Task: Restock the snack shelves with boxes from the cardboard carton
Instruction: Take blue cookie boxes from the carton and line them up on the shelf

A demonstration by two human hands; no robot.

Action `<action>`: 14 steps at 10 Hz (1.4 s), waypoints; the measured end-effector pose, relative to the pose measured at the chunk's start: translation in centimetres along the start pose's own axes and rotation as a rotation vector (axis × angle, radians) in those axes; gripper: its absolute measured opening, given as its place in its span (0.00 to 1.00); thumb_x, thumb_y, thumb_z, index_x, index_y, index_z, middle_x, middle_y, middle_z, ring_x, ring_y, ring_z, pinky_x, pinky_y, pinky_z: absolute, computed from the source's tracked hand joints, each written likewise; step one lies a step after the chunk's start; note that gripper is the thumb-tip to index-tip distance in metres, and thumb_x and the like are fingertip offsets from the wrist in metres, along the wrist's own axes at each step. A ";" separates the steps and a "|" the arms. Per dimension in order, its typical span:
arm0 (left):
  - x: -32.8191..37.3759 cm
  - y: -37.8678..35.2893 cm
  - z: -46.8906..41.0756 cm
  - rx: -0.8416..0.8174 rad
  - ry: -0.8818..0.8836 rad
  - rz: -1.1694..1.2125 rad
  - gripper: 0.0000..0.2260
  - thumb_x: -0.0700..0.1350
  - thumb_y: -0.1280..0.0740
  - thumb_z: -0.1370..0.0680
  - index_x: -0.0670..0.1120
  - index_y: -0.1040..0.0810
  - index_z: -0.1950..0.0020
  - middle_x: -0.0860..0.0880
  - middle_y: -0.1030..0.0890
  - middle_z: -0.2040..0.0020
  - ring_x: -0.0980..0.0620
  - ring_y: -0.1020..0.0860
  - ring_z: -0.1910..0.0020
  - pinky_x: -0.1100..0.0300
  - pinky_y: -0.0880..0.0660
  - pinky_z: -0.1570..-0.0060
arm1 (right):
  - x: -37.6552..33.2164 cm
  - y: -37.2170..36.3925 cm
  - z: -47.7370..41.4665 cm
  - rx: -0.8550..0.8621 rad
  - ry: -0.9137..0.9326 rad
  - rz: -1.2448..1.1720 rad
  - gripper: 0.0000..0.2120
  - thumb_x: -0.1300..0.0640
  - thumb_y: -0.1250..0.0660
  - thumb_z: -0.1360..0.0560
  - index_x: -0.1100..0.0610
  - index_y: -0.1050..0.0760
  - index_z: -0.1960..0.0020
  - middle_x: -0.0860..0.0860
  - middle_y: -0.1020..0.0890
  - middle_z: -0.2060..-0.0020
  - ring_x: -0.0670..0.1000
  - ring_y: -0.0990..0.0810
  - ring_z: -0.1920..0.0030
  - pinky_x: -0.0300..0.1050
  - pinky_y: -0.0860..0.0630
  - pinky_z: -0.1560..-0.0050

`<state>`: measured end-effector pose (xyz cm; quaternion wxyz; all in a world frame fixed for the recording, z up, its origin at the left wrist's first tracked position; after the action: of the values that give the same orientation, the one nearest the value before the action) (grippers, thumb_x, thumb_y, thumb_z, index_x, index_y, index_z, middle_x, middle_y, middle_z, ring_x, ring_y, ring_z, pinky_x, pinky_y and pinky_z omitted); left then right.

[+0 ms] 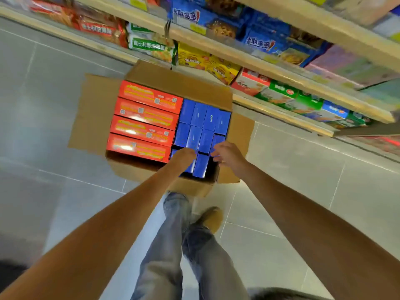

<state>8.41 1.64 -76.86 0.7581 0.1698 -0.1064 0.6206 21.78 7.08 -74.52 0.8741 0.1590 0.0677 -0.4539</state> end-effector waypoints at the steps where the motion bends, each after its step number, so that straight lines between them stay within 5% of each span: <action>1: -4.9 -2.9 -4.5 0.025 0.044 -0.062 0.16 0.35 0.44 0.20 0.31 0.31 0.33 0.46 0.23 0.49 0.54 0.30 0.61 0.70 0.35 0.61 | 4.1 -1.0 -3.8 -0.021 -0.051 0.025 0.13 0.61 0.42 0.20 0.65 0.28 0.39 0.64 0.21 0.45 0.53 0.26 0.58 0.56 0.27 0.39; 2: -8.3 -5.2 -8.4 0.052 0.079 -0.041 0.16 0.34 0.44 0.20 0.31 0.32 0.33 0.34 0.29 0.32 0.44 0.26 0.39 0.70 0.35 0.61 | 7.5 -2.3 -7.3 -0.029 -0.080 0.015 0.13 0.64 0.42 0.21 0.64 0.29 0.38 0.63 0.22 0.42 0.53 0.24 0.54 0.54 0.26 0.39; 3: -11.4 -7.0 -10.9 0.055 0.158 -0.066 0.16 0.34 0.45 0.19 0.34 0.32 0.32 0.37 0.30 0.31 0.41 0.31 0.31 0.65 0.29 0.54 | 10.2 -4.0 -10.3 -0.018 -0.098 -0.017 0.09 0.64 0.43 0.22 0.63 0.28 0.43 0.65 0.23 0.44 0.58 0.23 0.48 0.57 0.26 0.38; 4: -13.8 -8.0 -12.8 0.064 0.029 -0.279 0.18 0.33 0.47 0.19 0.37 0.34 0.29 0.40 0.32 0.30 0.45 0.32 0.31 0.57 0.34 0.37 | 13.0 -6.0 -13.5 -0.016 -0.108 -0.051 0.17 0.64 0.42 0.23 0.70 0.34 0.36 0.70 0.26 0.43 0.65 0.32 0.32 0.64 0.33 0.34; 5: -14.8 -8.9 -14.1 -0.011 0.108 0.152 0.18 0.33 0.45 0.20 0.36 0.34 0.29 0.41 0.28 0.34 0.56 0.26 0.53 0.73 0.29 0.59 | 13.9 -6.9 -14.9 -0.013 -0.110 -0.070 0.14 0.62 0.42 0.23 0.67 0.32 0.39 0.65 0.24 0.49 0.68 0.27 0.38 0.65 0.38 0.32; 6: -15.5 -9.2 -14.1 0.035 0.124 0.264 0.18 0.32 0.43 0.21 0.34 0.34 0.30 0.54 0.27 0.57 0.62 0.32 0.63 0.75 0.31 0.68 | 14.1 -7.8 -16.1 -0.022 -0.088 -0.100 0.18 0.61 0.41 0.22 0.62 0.34 0.33 0.66 0.30 0.34 0.65 0.31 0.33 0.63 0.34 0.32; 8: -14.2 -9.3 -12.9 -0.039 0.129 0.294 0.19 0.29 0.44 0.22 0.33 0.34 0.30 0.51 0.28 0.60 0.58 0.29 0.62 0.69 0.30 0.61 | 14.1 -6.5 -15.9 0.043 -0.002 0.034 0.21 0.53 0.37 0.23 0.62 0.35 0.33 0.63 0.27 0.38 0.62 0.26 0.39 0.59 0.27 0.38; 9: -12.1 -10.0 -10.2 -0.115 0.091 0.296 0.21 0.26 0.48 0.23 0.33 0.35 0.30 0.38 0.23 0.42 0.46 0.23 0.43 0.67 0.28 0.45 | 13.2 -4.7 -14.7 0.122 0.089 0.145 0.29 0.47 0.31 0.26 0.62 0.35 0.33 0.57 0.25 0.41 0.57 0.24 0.45 0.51 0.26 0.50; 10: -9.7 -9.8 -7.3 -0.151 0.027 0.284 0.22 0.24 0.50 0.24 0.33 0.34 0.30 0.36 0.29 0.32 0.42 0.28 0.33 0.59 0.31 0.37 | 11.5 -2.4 -12.2 0.144 0.118 0.245 0.30 0.48 0.30 0.27 0.61 0.36 0.32 0.56 0.26 0.39 0.57 0.25 0.40 0.45 0.29 0.52; 11: -8.1 -8.1 -5.9 -0.098 -0.065 0.191 0.17 0.29 0.46 0.21 0.33 0.31 0.33 0.35 0.28 0.34 0.49 0.19 0.49 0.65 0.25 0.55 | 10.0 -0.3 -9.5 0.130 0.144 0.300 0.21 0.48 0.31 0.27 0.58 0.30 0.41 0.55 0.23 0.47 0.55 0.24 0.50 0.45 0.29 0.55; 12: -3.9 -5.4 -3.4 0.056 -0.188 -0.090 0.13 0.29 0.46 0.23 0.43 0.27 0.47 0.41 0.24 0.47 0.47 0.25 0.59 0.59 0.30 0.62 | 7.6 2.0 -5.7 0.131 0.219 0.314 0.14 0.47 0.31 0.28 0.55 0.27 0.49 0.51 0.22 0.55 0.52 0.23 0.55 0.46 0.26 0.57; 13: 1.5 -3.5 0.4 0.045 -0.297 -0.196 0.17 0.31 0.47 0.22 0.44 0.31 0.37 0.48 0.31 0.44 0.51 0.31 0.67 0.61 0.35 0.68 | 4.1 4.6 -1.3 0.112 0.336 0.384 0.14 0.47 0.31 0.29 0.54 0.23 0.48 0.51 0.19 0.54 0.53 0.20 0.53 0.50 0.23 0.50; 14: 7.4 -2.7 5.6 -0.034 -0.411 -0.322 0.26 0.34 0.41 0.21 0.45 0.44 0.24 0.45 0.36 0.27 0.42 0.28 0.36 0.49 0.28 0.43 | -0.4 7.0 3.9 0.023 0.413 0.437 0.14 0.49 0.31 0.29 0.55 0.23 0.47 0.54 0.18 0.49 0.55 0.19 0.48 0.51 0.23 0.47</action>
<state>12.88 5.72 -69.27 0.8122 0.2943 -0.2402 0.4427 27.10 9.84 -69.18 0.9170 0.2687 0.2029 -0.2138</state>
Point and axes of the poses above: each hand's wrist, its own z-axis away from the middle knuckle, its own y-axis out of the back of the hand, x = y × z, the point moved 4 cm from there along -z, towards the middle knuckle
